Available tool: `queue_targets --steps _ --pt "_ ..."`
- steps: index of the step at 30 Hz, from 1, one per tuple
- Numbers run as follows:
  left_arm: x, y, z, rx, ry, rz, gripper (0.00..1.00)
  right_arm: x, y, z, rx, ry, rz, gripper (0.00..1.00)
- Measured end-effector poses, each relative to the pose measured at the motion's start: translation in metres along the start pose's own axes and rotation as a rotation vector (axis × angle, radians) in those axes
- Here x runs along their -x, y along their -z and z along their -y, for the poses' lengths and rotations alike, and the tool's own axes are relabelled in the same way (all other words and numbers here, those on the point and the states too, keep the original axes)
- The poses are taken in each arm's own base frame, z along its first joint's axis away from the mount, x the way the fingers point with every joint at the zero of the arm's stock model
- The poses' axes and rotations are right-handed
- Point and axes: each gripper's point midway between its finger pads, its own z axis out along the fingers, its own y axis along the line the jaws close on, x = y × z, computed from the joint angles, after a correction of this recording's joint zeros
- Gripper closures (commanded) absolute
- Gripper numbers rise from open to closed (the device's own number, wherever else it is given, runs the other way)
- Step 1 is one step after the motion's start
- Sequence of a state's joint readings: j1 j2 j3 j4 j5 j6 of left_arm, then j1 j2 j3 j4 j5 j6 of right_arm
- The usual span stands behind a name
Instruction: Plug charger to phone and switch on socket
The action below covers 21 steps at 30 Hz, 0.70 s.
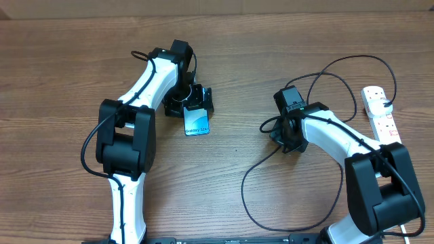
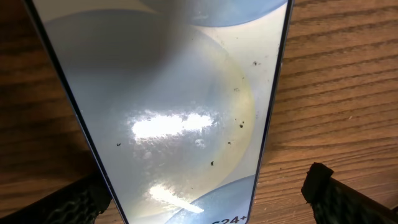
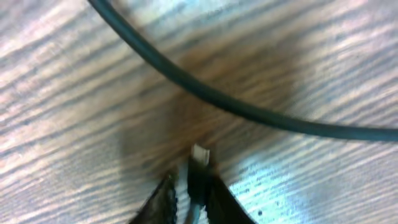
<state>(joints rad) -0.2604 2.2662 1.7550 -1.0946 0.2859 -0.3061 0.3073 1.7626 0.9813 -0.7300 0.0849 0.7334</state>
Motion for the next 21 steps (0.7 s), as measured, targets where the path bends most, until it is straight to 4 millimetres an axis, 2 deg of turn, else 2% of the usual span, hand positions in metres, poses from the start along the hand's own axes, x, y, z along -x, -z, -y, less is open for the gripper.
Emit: queue_targets --steps 1,8,11,13,15,21 --pt "0.0 0.0 0.0 0.0 0.0 0.0 0.0 0.0 0.0 0.0 0.0 0.0 0.002 0.96" --pt "0.0 0.0 0.0 0.0 0.0 -0.001 0.0 0.001 0.0 -0.004 0.026 0.026 -0.005 0.96" --pt "-0.001 0.0 0.0 0.002 -0.003 -0.003 0.11 0.0 0.001 -0.01 0.108 0.08 -0.062 0.96" --pt "-0.003 0.0 0.0 0.0 -0.009 -0.011 0.11 -0.004 0.004 -0.02 0.211 0.131 -0.116 0.96" --pt "-0.004 -0.001 0.001 -0.006 -0.011 -0.016 0.0 -0.01 0.013 -0.04 0.377 0.231 -0.173 0.96" --pt "-0.004 0.0 0.005 -0.027 -0.02 -0.021 0.01 -0.046 0.057 -0.08 0.796 0.512 -0.294 0.96"
